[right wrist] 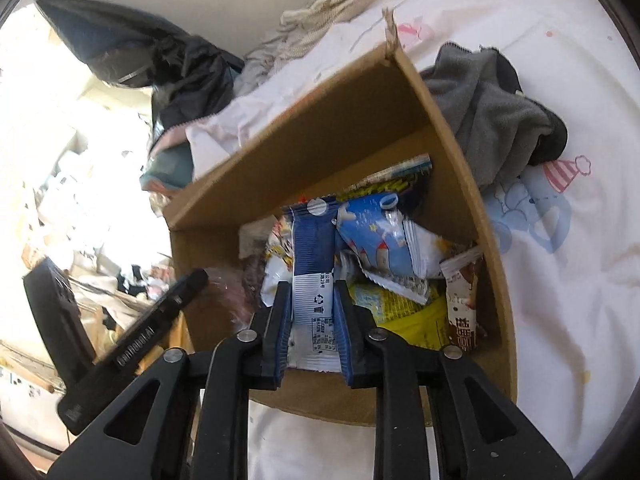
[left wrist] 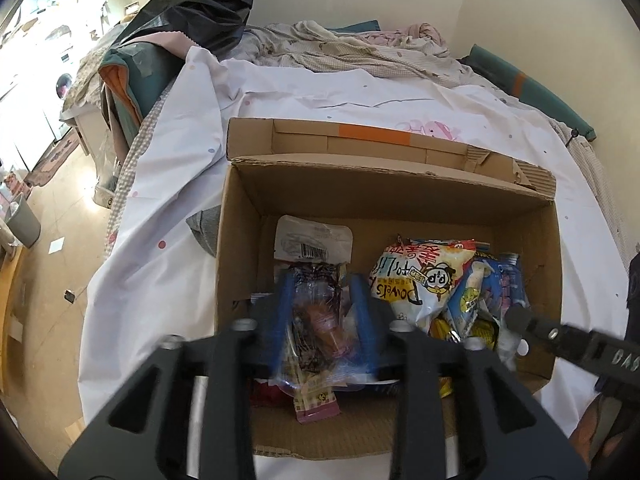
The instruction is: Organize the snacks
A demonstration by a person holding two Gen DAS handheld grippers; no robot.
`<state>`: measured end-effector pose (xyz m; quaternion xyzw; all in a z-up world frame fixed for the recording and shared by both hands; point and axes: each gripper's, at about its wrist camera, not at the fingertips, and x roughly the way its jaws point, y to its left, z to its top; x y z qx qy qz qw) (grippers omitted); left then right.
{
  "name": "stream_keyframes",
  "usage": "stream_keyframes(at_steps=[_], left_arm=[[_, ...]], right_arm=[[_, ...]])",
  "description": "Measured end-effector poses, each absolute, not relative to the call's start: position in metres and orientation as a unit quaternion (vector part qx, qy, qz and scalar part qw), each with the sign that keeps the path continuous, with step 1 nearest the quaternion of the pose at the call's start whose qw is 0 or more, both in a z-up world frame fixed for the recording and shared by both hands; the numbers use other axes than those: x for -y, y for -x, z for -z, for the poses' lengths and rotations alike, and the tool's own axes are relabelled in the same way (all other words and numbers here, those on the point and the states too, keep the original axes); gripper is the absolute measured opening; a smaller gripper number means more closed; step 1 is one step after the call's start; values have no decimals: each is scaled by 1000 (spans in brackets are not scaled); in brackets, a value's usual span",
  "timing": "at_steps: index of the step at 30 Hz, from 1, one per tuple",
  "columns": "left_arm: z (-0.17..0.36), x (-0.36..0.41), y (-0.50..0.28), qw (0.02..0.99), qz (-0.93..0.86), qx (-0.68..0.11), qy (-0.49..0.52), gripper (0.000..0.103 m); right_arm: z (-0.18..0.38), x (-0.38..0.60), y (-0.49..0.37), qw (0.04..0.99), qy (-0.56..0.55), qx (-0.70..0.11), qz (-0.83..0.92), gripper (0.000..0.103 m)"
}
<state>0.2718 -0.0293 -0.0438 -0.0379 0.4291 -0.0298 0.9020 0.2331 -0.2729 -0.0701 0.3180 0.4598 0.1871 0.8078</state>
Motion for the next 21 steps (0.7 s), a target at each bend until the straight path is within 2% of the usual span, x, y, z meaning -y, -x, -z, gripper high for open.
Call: stream_keyframes(at_steps=[1, 2, 4, 7, 12, 21], left_arm=[[42, 28, -270, 903, 27, -426, 40, 56], [40, 27, -267, 906, 23, -421, 45, 62], [34, 25, -261, 911, 20, -409, 47, 79], [24, 22, -254, 917, 22, -397, 40, 81], [4, 9, -234, 928, 9, -371, 26, 81], [-16, -9, -179, 935, -10, -353, 34, 81]], right_arm=[[68, 275, -232, 810, -320, -454, -187, 51], [64, 277, -230, 815, -325, -443, -186, 71], [57, 281, -225, 825, -326, -425, -179, 85], [46, 287, -221, 839, -321, -407, -165, 88], [28, 297, -203, 860, -309, -385, -134, 97], [2, 301, -153, 891, -249, -360, -120, 102]])
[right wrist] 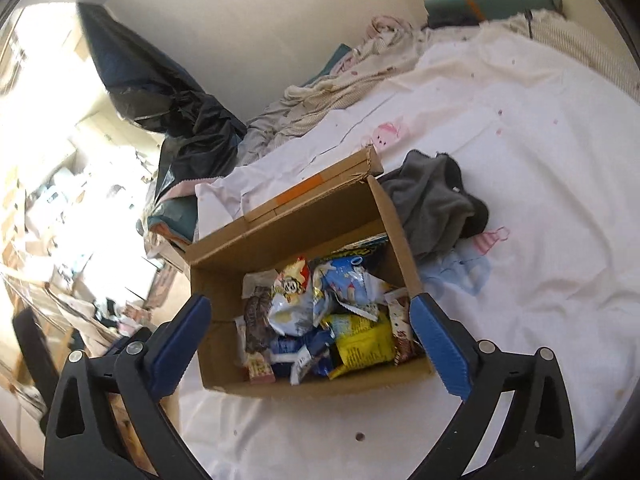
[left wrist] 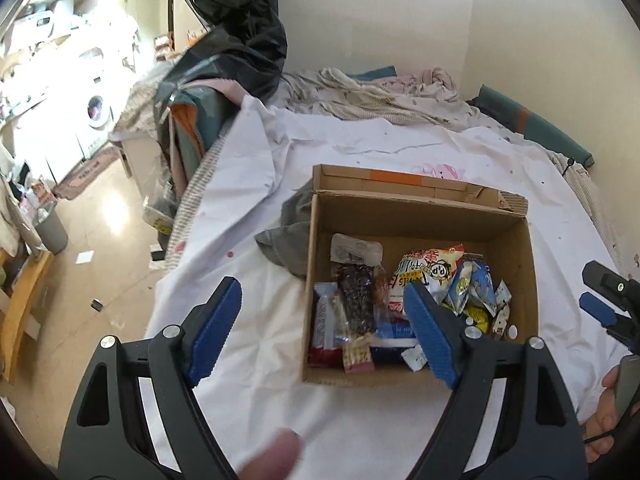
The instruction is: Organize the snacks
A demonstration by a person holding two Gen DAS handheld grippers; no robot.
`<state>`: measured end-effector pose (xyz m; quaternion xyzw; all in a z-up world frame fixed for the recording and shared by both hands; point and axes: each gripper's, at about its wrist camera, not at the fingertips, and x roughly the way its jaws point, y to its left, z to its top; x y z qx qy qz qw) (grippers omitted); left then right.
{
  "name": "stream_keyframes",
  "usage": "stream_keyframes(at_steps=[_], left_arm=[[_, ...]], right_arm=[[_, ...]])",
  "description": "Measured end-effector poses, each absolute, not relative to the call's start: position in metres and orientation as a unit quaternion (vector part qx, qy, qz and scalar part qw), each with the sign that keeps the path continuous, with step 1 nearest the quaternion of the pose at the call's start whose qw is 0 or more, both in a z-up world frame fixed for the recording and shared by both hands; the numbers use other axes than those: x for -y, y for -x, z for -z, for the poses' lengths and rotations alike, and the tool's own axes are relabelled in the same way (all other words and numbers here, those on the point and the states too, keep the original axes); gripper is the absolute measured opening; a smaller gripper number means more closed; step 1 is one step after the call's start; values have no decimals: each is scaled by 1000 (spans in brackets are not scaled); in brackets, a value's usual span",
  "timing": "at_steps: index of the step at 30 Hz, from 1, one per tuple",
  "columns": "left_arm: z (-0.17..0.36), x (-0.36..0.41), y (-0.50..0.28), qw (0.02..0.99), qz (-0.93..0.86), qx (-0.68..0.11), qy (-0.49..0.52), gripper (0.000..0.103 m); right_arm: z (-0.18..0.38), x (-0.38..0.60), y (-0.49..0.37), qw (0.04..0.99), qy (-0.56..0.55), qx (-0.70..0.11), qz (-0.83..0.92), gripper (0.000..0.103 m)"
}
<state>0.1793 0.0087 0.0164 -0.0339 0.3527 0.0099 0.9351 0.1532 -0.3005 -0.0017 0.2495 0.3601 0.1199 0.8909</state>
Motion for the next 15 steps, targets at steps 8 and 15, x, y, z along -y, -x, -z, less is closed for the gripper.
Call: stream_keyframes(at_steps=[8, 15], left_arm=[[-10, -15, -136, 929, -17, -369, 36, 82], [-4, -10, -108, 931, -30, -364, 17, 101]], right_arm=[[1, 284, -117, 905, -183, -366, -120, 102], [0, 257, -90, 920, -105, -361, -109, 102]])
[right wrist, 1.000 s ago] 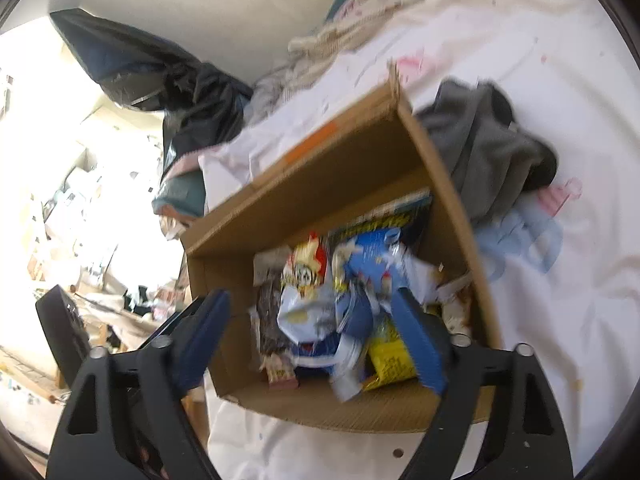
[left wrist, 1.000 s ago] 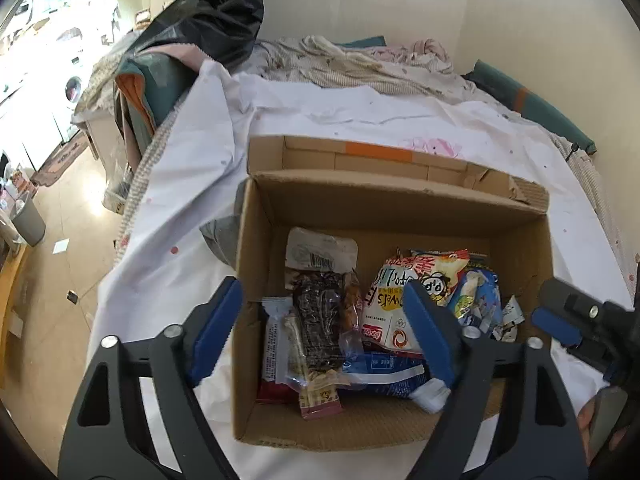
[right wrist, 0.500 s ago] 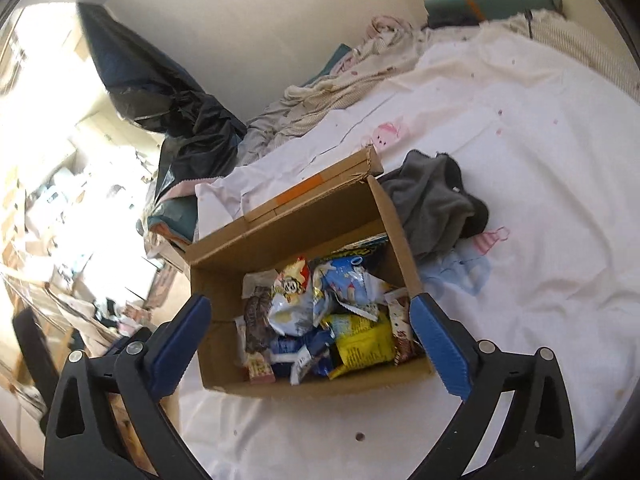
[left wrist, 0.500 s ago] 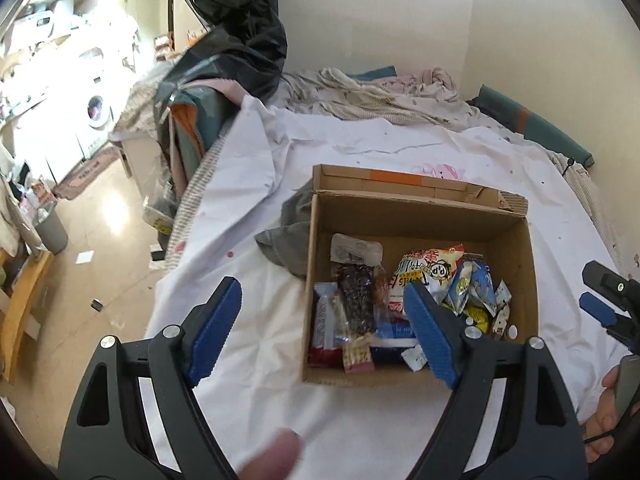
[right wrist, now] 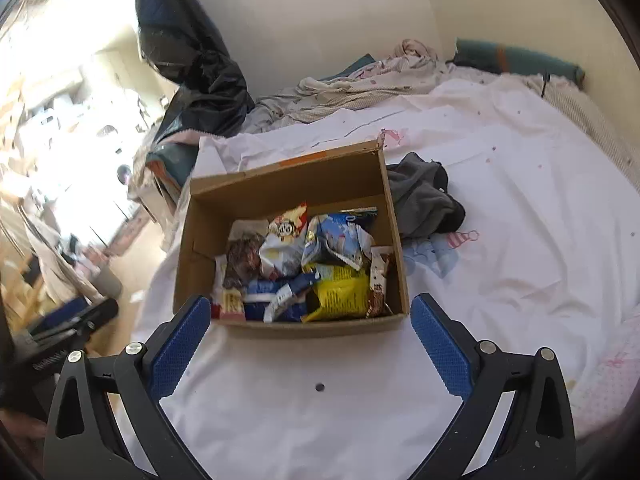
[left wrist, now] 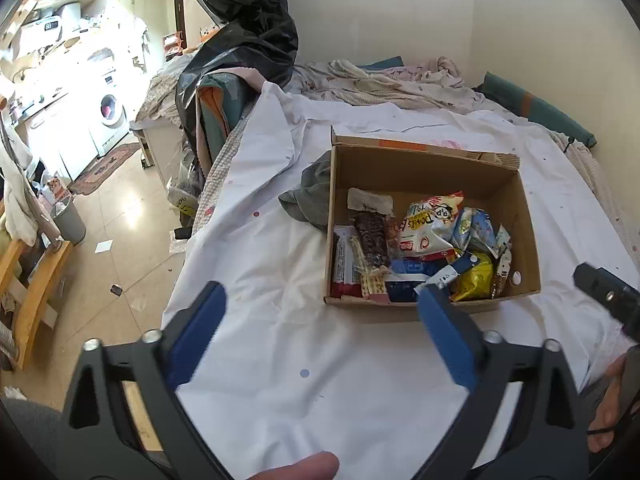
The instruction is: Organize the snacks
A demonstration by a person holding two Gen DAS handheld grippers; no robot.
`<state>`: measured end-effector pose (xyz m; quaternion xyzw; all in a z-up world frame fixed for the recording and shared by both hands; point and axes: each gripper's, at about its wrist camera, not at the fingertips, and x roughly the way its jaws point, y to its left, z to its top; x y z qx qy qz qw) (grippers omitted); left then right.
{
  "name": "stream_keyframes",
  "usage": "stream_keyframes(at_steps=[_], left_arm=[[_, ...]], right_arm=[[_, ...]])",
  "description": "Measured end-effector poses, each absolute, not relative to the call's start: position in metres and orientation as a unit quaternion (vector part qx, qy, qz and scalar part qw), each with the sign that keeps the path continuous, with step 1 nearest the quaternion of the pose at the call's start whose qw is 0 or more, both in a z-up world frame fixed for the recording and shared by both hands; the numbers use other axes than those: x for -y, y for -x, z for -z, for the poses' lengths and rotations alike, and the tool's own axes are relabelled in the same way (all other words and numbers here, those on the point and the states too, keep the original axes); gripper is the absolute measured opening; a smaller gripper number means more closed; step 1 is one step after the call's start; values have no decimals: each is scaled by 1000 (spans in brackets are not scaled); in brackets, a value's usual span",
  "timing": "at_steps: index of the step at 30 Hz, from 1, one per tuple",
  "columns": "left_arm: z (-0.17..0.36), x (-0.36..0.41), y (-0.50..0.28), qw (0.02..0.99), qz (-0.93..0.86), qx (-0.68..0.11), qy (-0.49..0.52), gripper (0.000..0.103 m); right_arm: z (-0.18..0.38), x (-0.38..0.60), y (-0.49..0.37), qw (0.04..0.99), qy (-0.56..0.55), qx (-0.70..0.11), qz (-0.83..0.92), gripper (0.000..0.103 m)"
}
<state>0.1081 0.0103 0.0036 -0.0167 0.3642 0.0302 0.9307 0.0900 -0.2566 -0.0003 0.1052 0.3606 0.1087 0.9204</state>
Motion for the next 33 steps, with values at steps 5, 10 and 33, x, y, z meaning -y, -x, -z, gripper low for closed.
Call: stream_keyframes(at_steps=[5, 10, 33], left_arm=[[-2, -3, -97, 932, -16, -363, 17, 103], [10, 4, -94, 925, -4, -379, 25, 103], [13, -1, -99, 921, -11, -387, 41, 103]], right_arm=[[11, 247, -81, 919, -85, -374, -93, 103], [18, 243, -84, 919, -81, -379, -71, 103], [17, 243, -84, 923, -75, -373, -59, 103]])
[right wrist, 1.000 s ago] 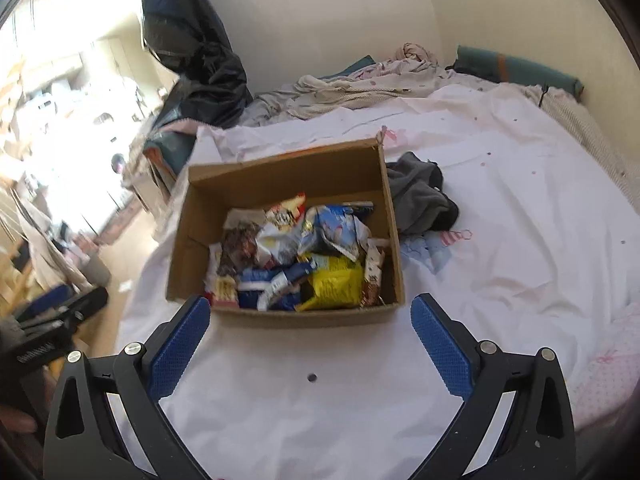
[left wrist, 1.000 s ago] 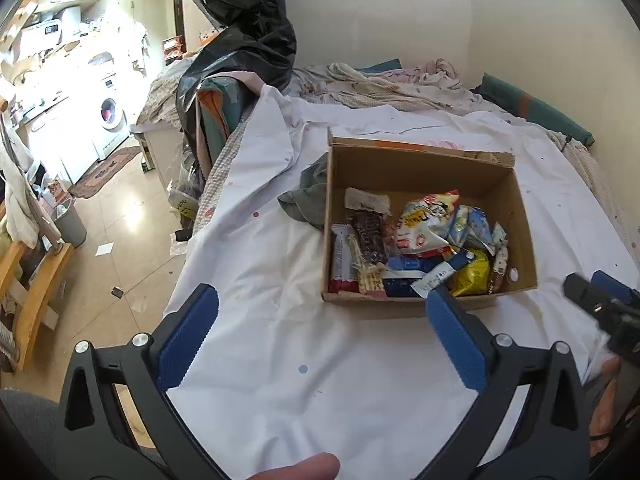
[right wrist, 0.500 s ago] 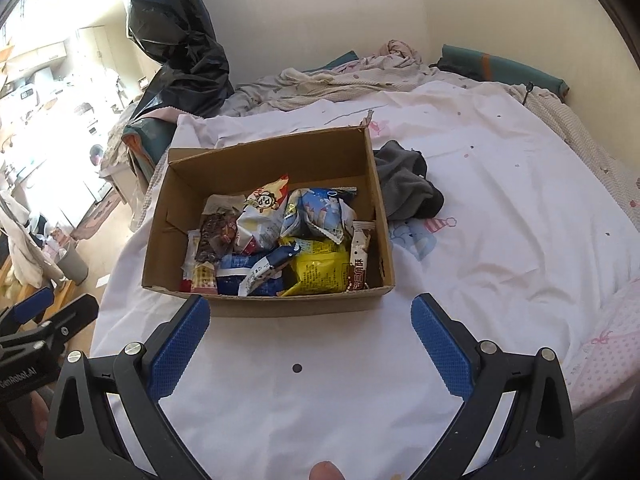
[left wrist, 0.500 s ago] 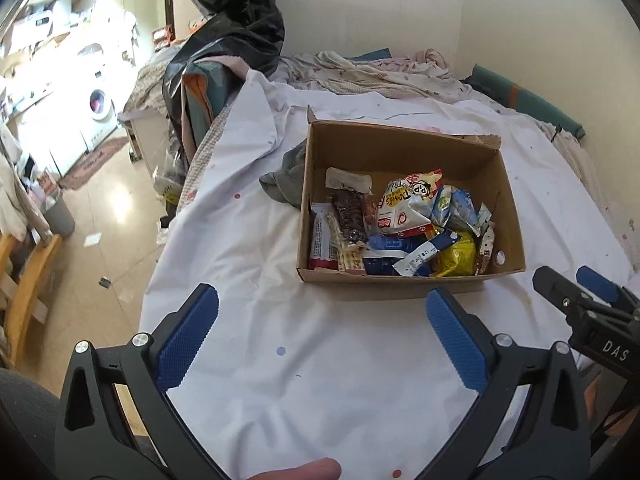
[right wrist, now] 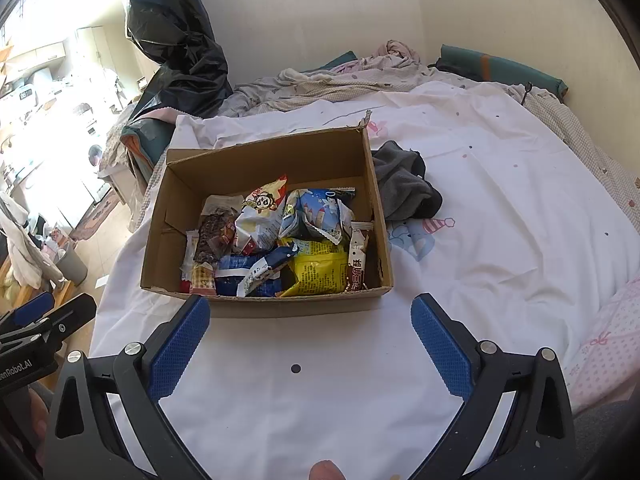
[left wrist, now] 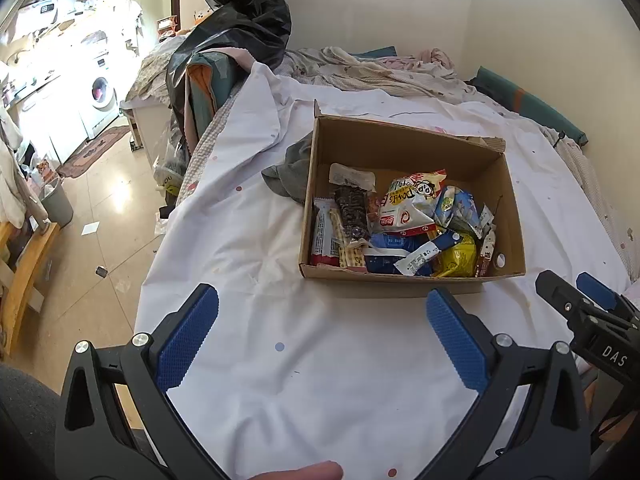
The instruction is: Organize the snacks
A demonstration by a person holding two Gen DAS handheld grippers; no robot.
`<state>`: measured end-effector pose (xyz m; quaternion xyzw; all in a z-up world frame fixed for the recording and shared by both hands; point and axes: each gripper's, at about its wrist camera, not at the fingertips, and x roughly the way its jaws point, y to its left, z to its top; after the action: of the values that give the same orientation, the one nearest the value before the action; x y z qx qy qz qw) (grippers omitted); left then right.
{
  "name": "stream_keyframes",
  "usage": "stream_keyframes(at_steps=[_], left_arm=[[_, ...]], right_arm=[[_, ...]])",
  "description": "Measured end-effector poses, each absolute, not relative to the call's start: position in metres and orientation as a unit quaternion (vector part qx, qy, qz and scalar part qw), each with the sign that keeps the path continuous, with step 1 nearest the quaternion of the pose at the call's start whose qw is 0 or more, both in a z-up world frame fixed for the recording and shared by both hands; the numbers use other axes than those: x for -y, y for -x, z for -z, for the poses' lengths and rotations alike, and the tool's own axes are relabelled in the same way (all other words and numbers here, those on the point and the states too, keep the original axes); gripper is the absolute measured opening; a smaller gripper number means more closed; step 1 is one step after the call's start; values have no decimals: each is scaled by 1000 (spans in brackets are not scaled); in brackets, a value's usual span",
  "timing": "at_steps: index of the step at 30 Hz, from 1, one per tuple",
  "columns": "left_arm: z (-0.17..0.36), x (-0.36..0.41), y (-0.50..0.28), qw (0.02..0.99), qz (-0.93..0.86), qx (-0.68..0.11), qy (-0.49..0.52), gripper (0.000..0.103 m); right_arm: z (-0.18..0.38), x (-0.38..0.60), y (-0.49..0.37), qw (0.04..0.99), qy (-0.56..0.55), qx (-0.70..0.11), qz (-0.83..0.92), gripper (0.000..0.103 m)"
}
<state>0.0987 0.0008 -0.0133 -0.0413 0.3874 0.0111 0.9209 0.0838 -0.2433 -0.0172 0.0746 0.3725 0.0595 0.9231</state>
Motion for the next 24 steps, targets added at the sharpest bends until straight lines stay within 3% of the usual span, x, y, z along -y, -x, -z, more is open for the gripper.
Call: stream_keyframes(at_steps=[24], left_arm=[[15, -2, -100, 919, -22, -391, 44, 103]], right_arm=[[15, 241, -83, 925, -69, -370, -59, 103]])
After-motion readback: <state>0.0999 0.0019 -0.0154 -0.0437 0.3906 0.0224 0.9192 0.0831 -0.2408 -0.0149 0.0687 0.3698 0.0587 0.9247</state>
